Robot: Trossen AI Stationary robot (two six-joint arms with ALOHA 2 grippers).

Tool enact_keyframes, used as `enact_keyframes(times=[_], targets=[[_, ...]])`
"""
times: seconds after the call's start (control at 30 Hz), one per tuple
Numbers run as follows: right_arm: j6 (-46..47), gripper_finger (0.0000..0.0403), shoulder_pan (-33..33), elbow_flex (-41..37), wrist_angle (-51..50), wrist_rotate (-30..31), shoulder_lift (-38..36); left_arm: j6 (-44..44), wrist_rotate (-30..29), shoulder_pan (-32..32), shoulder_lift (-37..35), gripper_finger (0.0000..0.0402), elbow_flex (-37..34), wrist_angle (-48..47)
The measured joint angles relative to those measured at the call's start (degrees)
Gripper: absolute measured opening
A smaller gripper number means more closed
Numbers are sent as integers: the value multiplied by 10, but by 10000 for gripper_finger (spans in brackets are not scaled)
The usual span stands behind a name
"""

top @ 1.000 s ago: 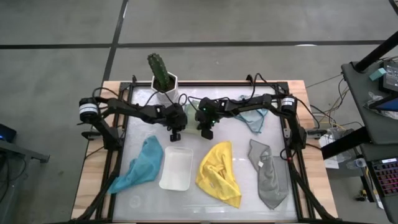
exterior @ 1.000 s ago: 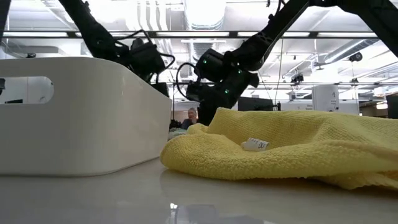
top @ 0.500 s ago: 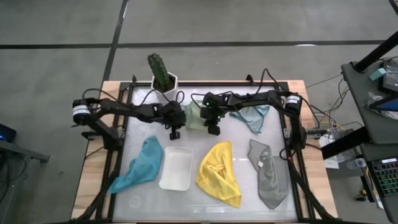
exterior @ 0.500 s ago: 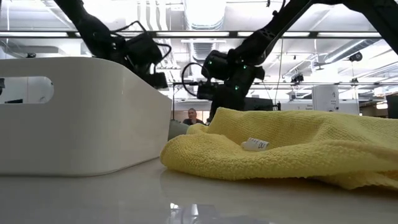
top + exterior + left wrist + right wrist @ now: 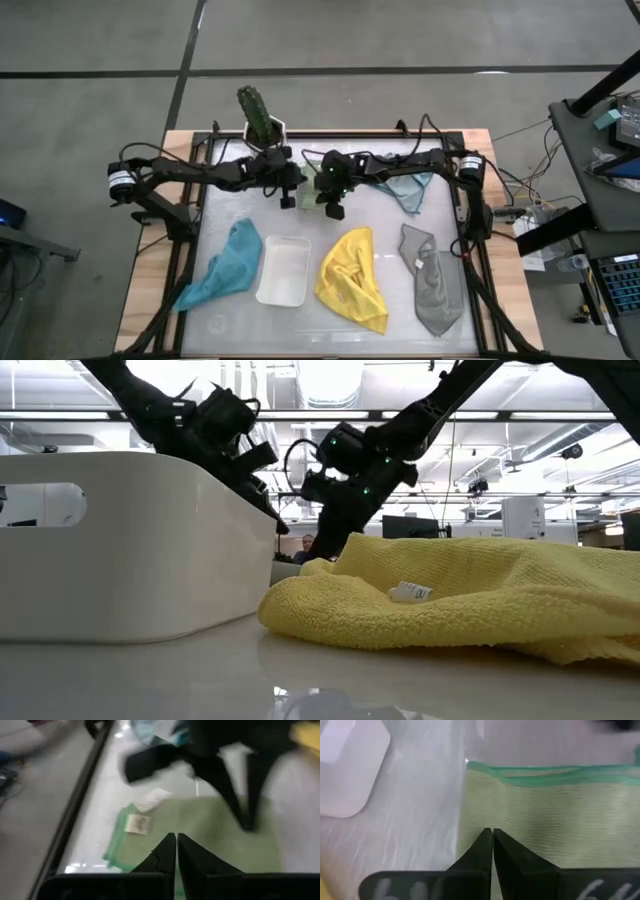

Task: Fold microfiber towels
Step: Fold the green microfiber towel

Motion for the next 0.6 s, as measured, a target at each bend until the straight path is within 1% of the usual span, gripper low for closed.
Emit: enact_keyframes(times=[0.1,0.27,0.37,0.43,0.5,0.6], targets=[[1,9,8,0,10,0,15,-1,0,15,18,3,-4,40],[10,9,15,0,18,-5,47,-3,0,21,57,3,-3,56],[4,8,21,2,24,-5,57,-3,1,21,86,3,-3,79],[3,8,21,2,24,-7,58,-5,-2,21,99,3,-3,77],[3,8,21,2,24,-7,57,-6,-13,21,110,3,-3,73],[3,8,21,1,22,-4,50,-6,-47,21,110,3,-3,67]])
